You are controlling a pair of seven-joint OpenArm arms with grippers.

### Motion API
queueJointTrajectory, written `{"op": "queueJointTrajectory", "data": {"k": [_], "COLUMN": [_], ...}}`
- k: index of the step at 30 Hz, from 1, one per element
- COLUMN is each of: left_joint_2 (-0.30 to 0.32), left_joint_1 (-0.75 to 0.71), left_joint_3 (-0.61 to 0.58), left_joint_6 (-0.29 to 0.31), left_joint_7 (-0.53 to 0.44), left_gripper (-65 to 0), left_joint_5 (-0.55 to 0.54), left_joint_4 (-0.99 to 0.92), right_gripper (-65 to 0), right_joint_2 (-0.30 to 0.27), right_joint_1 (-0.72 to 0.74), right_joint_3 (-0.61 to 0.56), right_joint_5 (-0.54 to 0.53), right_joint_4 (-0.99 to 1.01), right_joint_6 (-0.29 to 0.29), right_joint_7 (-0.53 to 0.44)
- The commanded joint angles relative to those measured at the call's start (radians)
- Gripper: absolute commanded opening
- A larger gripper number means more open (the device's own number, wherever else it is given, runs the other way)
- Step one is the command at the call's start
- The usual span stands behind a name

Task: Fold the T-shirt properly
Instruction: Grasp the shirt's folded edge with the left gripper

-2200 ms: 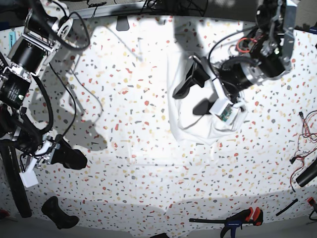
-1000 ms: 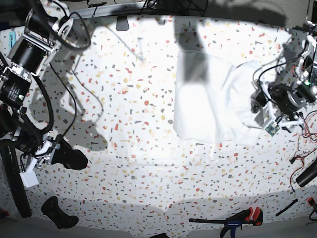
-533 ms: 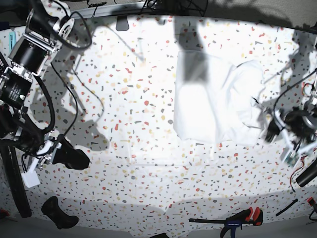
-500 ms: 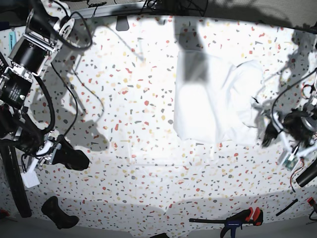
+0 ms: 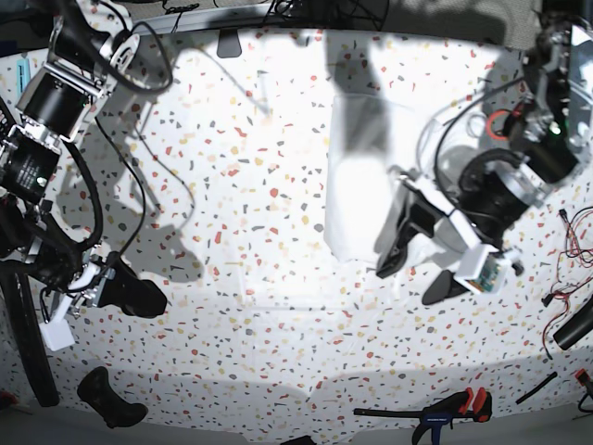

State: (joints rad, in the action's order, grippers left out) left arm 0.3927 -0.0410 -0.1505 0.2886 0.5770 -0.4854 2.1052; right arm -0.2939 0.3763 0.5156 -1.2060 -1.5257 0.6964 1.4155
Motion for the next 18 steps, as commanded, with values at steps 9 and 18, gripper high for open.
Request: {"op": "queueJointTrajectory", "data": {"k": [9, 18], "left_joint_2": [-0.169, -0.177], "left_joint_1": [-0.068, -0.070], "left_joint_3": [0.006, 0.006], "left_joint_6": [-0.001, -0.001], "left_joint_7": [-0.187, -0.374], "left_gripper": [-25.9, -25.9], "left_joint_5": [0.207, 0.227], "left_joint_4": [-0.032, -0.375], "right_gripper": [-44.4, -44.4], "right_joint_2": [-0.014, -0.014], "right_joint_1": [0.025, 0.025], "right_joint_3": [0.001, 0.001], "right_joint_5": [-0.025, -0.028], "right_joint_4": [-0.015, -0.015], "right_joint_6": [0.002, 0.002], "right_joint_7": [-0.019, -0.019]}}
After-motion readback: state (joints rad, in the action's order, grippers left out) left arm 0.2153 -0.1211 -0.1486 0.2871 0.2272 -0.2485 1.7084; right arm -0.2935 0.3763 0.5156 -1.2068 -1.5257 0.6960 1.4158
